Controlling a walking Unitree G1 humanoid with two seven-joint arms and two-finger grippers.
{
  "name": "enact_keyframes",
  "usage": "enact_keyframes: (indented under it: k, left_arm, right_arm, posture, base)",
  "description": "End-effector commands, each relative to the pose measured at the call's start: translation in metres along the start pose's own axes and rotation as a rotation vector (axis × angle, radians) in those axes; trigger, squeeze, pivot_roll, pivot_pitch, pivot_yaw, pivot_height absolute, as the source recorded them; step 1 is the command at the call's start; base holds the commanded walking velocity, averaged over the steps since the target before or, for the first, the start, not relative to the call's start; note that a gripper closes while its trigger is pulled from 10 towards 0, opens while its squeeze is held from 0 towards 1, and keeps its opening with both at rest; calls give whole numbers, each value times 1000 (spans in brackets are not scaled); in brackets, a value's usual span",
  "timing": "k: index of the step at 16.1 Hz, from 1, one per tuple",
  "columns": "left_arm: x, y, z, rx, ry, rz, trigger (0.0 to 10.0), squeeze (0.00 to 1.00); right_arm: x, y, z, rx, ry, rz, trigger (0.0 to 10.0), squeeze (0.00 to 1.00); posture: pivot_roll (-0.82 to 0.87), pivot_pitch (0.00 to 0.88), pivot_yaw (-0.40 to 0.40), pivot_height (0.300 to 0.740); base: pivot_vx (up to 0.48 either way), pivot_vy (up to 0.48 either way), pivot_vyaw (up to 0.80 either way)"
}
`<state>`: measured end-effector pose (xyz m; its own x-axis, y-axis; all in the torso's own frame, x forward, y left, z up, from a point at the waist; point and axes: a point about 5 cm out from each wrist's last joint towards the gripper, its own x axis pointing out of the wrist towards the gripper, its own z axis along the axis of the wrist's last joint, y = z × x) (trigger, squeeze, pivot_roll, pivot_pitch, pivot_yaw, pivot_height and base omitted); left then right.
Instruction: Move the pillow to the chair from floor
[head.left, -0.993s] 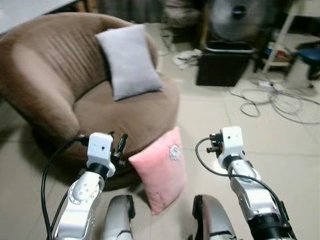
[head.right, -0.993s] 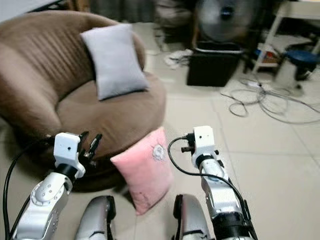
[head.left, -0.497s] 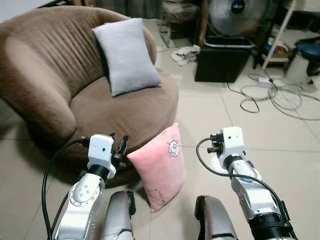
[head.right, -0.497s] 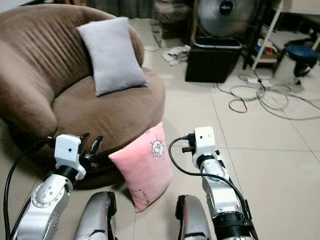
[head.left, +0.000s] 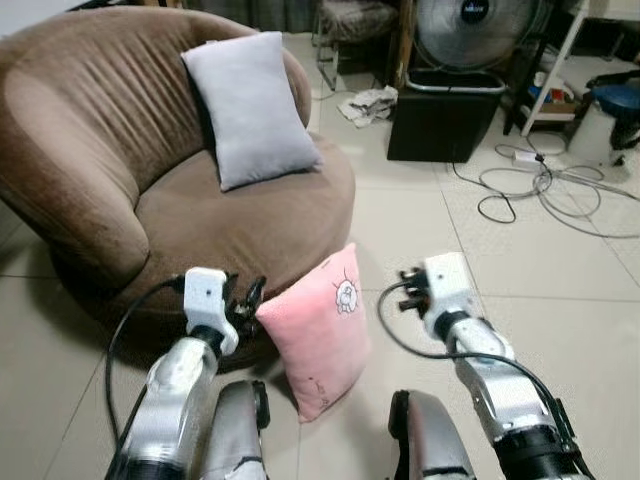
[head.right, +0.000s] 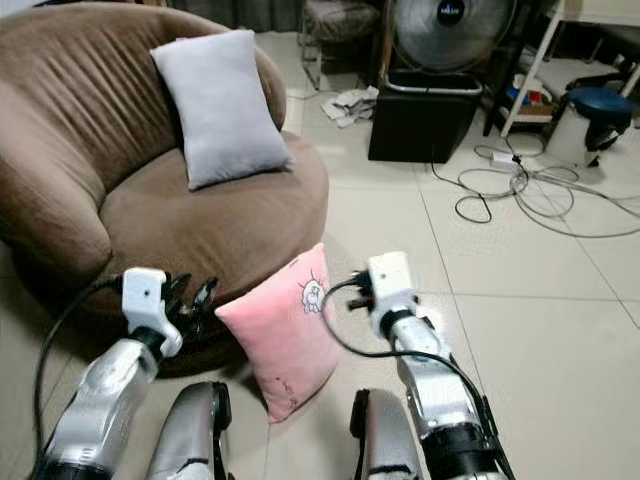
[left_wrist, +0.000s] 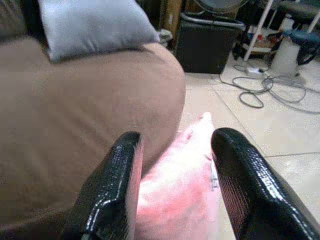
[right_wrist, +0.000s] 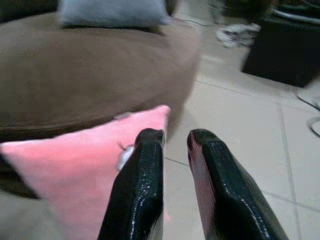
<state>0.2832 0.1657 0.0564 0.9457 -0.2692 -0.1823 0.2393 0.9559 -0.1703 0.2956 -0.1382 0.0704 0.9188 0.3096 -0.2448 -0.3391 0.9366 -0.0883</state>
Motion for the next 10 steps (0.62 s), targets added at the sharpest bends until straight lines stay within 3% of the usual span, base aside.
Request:
enact_keyframes:
  k: [1,5,10]
  left_arm:
    - [5,0,-10,-47,39,-23,10000,1000]
    - [20,12,-26,-117,126,51,10000,1000]
    - [23,25,-31,-263,105,165,10000,1000]
  right_arm:
    - [-3,2,5,-30,-22,28,10000,0]
    - [-26,13,5,-65,-39,112,10000,0]
    - [-52,14,9,-99,-39,113,10000,0]
  posture:
    - [38,63,-10,557]
    - [-34,149,6,557]
    - [-86,234,9,557]
  base:
    - [0,0,0]
    - [0,0,0]
    - [0,0,0]
